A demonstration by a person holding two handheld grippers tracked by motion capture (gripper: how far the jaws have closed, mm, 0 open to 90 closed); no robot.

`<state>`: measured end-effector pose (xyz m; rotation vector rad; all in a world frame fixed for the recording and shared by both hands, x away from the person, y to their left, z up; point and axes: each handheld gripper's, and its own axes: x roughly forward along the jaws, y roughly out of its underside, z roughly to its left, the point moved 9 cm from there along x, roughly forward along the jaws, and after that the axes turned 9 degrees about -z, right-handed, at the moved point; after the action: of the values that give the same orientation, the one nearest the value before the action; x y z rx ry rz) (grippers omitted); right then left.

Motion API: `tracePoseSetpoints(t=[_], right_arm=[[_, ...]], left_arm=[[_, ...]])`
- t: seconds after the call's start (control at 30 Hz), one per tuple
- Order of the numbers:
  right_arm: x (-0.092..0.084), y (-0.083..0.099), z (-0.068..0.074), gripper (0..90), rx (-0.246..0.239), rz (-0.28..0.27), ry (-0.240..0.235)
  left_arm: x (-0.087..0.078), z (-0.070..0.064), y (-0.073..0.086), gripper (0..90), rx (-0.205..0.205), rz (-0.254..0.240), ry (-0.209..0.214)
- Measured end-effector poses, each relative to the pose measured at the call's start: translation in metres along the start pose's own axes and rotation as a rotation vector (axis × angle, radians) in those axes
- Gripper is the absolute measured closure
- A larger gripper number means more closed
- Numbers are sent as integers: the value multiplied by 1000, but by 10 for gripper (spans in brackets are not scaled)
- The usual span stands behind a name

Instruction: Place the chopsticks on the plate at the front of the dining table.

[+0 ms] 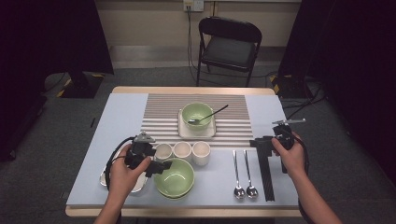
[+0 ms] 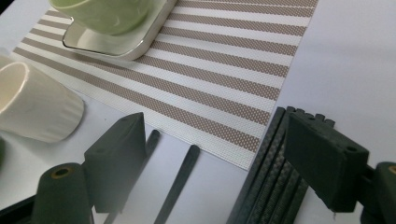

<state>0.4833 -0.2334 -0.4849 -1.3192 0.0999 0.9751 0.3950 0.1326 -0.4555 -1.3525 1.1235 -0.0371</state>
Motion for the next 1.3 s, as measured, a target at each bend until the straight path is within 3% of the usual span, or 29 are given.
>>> tracePoseSetpoints(t=[1.3], right_arm=[[-8, 19, -23, 211, -6, 24, 55]], left_arm=[[1, -1, 0, 180, 4, 2, 3]])
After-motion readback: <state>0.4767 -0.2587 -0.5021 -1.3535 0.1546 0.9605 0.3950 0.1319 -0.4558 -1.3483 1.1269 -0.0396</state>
